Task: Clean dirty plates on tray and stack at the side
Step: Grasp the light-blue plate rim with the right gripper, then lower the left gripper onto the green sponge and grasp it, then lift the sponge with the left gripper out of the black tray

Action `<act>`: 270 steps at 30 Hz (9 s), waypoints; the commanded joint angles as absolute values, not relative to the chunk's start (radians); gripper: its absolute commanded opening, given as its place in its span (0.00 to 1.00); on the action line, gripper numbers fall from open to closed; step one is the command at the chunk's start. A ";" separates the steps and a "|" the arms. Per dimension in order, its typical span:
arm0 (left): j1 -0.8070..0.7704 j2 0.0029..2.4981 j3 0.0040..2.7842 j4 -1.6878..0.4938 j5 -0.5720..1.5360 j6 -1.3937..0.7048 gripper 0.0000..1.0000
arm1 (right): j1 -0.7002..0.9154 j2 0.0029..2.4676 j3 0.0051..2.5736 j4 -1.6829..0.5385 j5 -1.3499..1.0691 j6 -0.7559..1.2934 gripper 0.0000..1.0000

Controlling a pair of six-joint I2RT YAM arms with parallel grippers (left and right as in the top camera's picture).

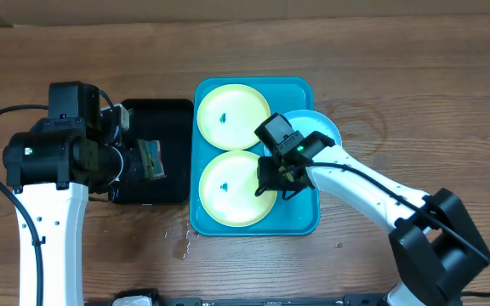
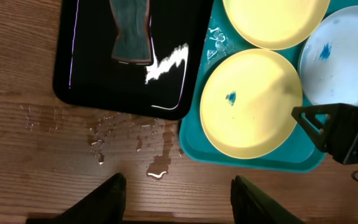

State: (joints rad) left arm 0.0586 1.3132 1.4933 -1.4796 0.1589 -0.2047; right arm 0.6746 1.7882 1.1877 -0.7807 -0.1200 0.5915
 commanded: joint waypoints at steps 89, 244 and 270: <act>0.054 1.513 1.109 -0.903 -0.099 -0.333 0.30 | 0.679 1.800 1.106 -0.696 -0.038 0.652 0.17; 0.005 1.582 1.362 -1.103 -0.009 -0.154 0.04 | 0.679 1.800 1.105 -0.745 -0.045 0.797 0.27; 0.005 1.582 1.361 -1.088 -0.003 -0.126 0.04 | 0.680 1.800 1.090 -0.725 -0.046 0.816 0.12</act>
